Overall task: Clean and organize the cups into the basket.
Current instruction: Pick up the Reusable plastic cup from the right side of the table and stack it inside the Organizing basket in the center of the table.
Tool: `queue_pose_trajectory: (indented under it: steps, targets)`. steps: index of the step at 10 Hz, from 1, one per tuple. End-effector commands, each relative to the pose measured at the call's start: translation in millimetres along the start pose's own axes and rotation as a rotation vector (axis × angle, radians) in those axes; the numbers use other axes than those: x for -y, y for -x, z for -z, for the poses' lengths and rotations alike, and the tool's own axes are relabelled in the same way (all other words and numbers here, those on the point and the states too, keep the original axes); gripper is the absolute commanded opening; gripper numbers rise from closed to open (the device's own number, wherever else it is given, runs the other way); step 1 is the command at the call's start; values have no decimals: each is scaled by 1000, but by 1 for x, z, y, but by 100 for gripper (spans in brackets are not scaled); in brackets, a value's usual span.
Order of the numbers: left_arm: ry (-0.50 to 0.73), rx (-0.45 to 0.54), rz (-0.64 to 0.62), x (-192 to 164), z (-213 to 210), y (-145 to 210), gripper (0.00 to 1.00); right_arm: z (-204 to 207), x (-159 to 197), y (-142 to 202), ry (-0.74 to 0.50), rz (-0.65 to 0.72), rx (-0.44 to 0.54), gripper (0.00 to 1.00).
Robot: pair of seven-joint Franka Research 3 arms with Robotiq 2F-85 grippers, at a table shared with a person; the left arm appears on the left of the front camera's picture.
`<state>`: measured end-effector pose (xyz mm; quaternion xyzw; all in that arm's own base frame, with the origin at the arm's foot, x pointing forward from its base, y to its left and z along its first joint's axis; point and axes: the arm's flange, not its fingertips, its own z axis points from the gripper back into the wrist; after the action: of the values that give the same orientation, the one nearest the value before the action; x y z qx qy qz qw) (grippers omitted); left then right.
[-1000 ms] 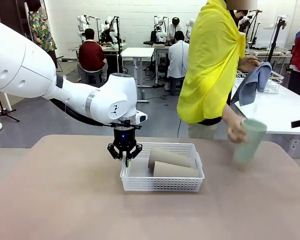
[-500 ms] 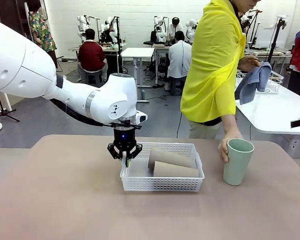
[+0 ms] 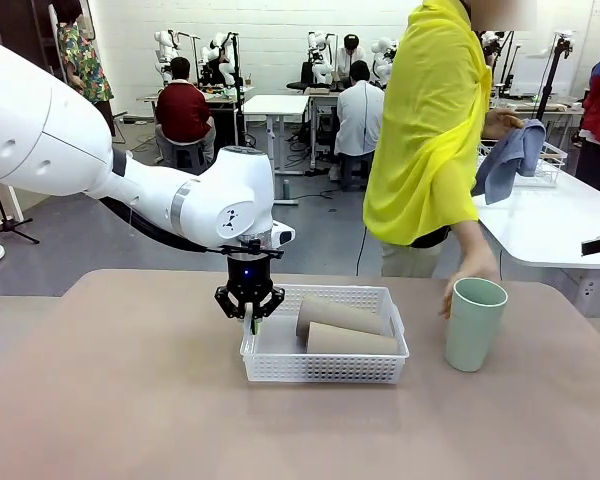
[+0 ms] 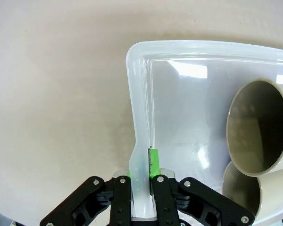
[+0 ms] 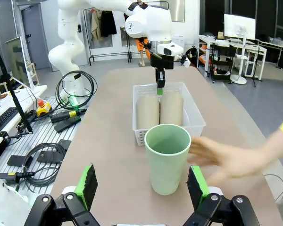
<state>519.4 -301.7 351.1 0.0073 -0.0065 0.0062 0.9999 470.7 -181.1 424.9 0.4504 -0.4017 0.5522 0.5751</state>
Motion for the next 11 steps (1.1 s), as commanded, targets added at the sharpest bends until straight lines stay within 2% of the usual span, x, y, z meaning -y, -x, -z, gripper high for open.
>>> queue_pose_trajectory:
  steps: [1,4,6,9,11]
  targets:
    - [-6,-3,4,0,1,2,0,0,1,1,5,4,-5,100]
    - [-6,-3,4,0,1,2,0,0,0,0,0,0,0,100]
    - [-6,-3,4,0,1,2,0,29,12,46,-86,78,-97,100]
    - [-6,-3,4,0,1,2,0,57,33,83,-20,56,-138,100]
    - [-6,-3,4,0,1,2,0,75,46,104,-32,68,-145,100]
